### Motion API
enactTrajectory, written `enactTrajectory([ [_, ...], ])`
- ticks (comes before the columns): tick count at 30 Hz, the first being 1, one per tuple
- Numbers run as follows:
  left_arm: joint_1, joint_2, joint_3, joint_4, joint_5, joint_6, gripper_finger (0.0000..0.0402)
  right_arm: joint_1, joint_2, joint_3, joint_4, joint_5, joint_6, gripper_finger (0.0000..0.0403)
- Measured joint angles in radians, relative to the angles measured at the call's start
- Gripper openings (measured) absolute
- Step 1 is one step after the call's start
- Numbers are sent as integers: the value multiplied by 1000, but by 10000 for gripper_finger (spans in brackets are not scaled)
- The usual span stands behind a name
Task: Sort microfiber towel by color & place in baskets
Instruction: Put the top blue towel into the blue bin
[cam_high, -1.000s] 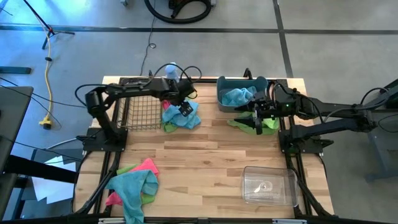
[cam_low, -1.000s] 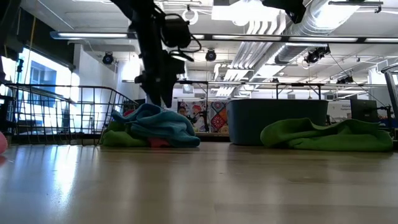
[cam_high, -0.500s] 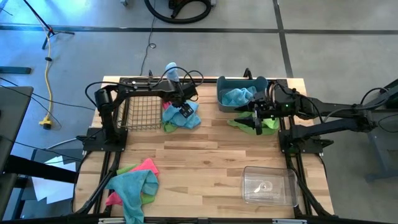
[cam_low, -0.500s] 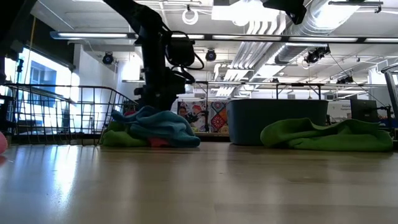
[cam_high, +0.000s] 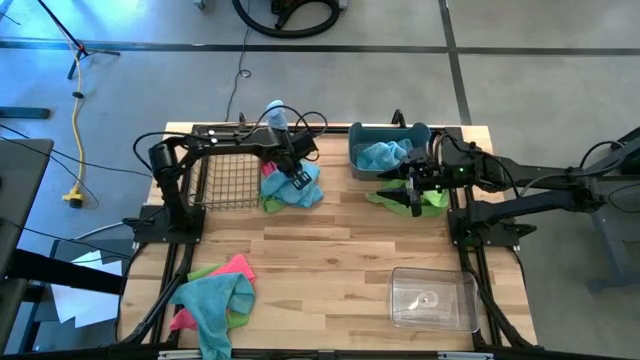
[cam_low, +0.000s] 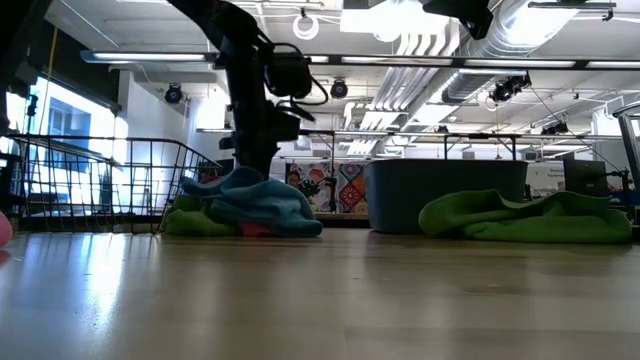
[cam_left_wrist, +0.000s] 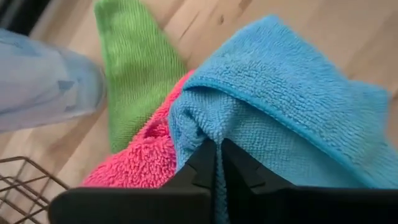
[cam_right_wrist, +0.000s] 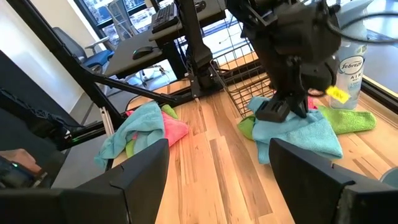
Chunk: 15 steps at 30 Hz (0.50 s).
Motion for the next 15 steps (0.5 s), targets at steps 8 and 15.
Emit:
enactTrajectory([
  [8, 0, -156, 0, 42, -14, 42, 1, 0, 0, 0, -5, 0, -1, 272],
  [15, -31, -321, 0, 176, -14, 110, 0, 0, 0, 0, -1, 15, -7, 272],
])
